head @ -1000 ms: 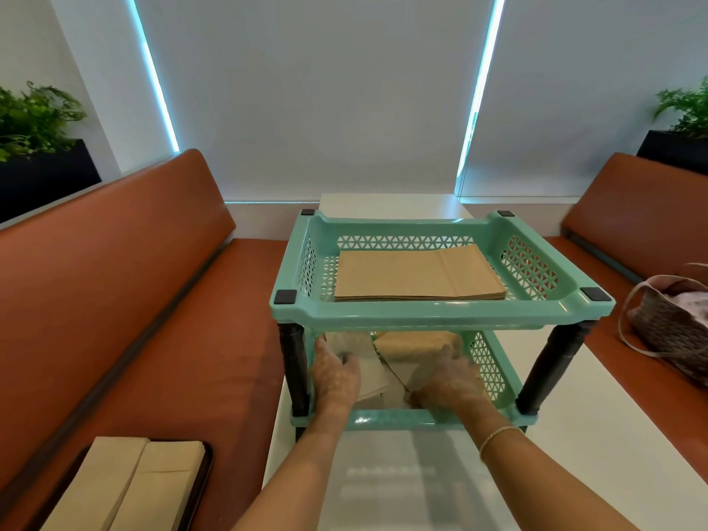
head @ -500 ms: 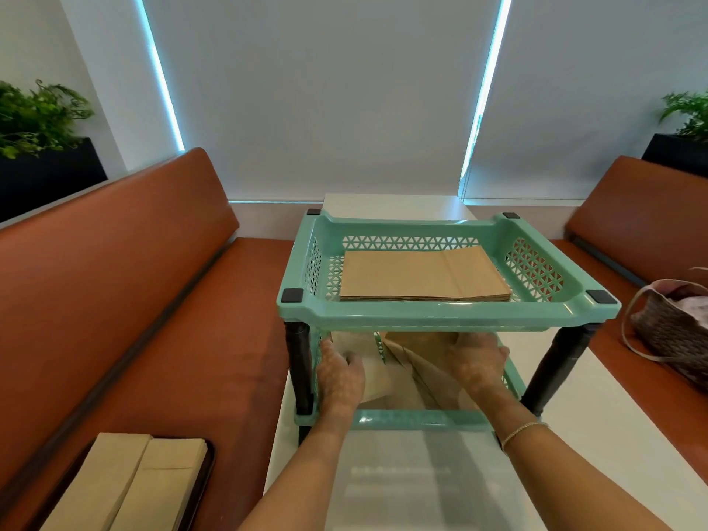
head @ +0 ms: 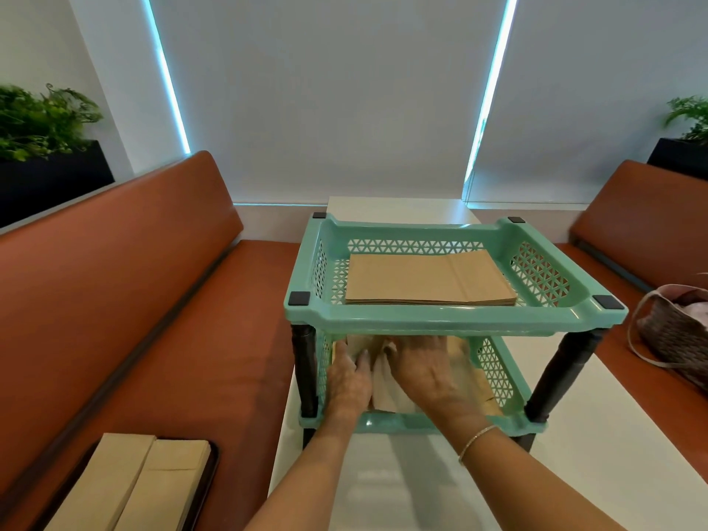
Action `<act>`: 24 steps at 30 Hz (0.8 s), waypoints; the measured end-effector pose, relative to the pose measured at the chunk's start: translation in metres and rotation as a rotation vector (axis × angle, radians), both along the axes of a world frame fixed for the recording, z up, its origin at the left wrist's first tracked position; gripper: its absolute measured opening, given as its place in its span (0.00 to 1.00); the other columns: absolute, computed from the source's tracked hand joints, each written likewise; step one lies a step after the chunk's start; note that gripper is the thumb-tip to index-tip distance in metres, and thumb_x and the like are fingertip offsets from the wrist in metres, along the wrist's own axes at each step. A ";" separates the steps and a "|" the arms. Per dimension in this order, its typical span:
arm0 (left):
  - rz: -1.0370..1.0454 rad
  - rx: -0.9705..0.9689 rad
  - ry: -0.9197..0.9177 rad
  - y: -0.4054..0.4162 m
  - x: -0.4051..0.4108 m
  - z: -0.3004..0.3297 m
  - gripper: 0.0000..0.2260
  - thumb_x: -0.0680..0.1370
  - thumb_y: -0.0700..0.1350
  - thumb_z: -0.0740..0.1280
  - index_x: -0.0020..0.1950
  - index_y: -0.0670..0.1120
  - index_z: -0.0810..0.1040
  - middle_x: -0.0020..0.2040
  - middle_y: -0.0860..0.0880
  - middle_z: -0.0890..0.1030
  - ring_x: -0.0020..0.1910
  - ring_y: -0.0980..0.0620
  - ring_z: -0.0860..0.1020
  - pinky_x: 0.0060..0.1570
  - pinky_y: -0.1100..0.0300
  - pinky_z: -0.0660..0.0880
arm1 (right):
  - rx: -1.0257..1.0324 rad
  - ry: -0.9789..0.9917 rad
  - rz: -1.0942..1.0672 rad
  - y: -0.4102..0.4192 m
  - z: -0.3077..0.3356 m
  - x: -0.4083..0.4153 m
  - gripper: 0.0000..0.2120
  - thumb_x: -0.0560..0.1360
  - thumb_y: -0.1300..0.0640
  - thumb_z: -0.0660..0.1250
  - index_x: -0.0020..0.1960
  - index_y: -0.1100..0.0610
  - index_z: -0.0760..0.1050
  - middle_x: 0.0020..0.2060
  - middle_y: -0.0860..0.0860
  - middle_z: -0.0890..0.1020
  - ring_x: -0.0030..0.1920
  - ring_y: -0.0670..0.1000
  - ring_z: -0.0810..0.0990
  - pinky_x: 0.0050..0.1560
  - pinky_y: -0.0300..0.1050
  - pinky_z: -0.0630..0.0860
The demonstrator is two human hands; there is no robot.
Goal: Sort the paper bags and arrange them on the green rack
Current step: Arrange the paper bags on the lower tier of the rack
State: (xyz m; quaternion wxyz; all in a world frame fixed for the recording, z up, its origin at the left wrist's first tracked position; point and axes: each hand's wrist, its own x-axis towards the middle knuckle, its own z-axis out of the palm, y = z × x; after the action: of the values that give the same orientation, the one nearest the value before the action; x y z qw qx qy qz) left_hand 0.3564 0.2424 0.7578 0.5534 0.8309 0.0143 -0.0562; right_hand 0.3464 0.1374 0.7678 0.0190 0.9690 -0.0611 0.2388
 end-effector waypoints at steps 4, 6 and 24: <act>0.003 -0.080 -0.023 0.001 0.000 -0.007 0.16 0.81 0.48 0.58 0.68 0.49 0.66 0.61 0.47 0.74 0.63 0.44 0.71 0.60 0.54 0.67 | 0.139 0.068 0.083 0.009 -0.010 0.011 0.22 0.51 0.52 0.82 0.43 0.53 0.82 0.43 0.53 0.84 0.46 0.58 0.83 0.47 0.52 0.78; -0.017 -0.091 -0.026 0.002 0.000 -0.009 0.15 0.80 0.44 0.58 0.68 0.49 0.66 0.57 0.49 0.74 0.59 0.46 0.72 0.53 0.57 0.68 | 0.248 0.096 0.112 0.010 -0.011 0.010 0.25 0.56 0.52 0.82 0.50 0.58 0.81 0.45 0.56 0.83 0.47 0.61 0.82 0.46 0.53 0.79; 0.074 0.071 -0.002 0.000 0.003 -0.007 0.12 0.79 0.41 0.57 0.62 0.42 0.64 0.37 0.53 0.66 0.33 0.59 0.66 0.29 0.63 0.63 | 0.553 0.525 -0.335 -0.043 -0.032 -0.004 0.43 0.69 0.43 0.70 0.73 0.57 0.51 0.61 0.60 0.71 0.63 0.59 0.70 0.63 0.54 0.71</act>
State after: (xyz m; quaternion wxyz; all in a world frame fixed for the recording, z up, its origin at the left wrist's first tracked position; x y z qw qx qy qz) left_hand 0.3589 0.2419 0.7504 0.5251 0.8491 0.0462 -0.0343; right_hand 0.3429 0.0946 0.7360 -0.1884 0.9423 -0.2726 -0.0480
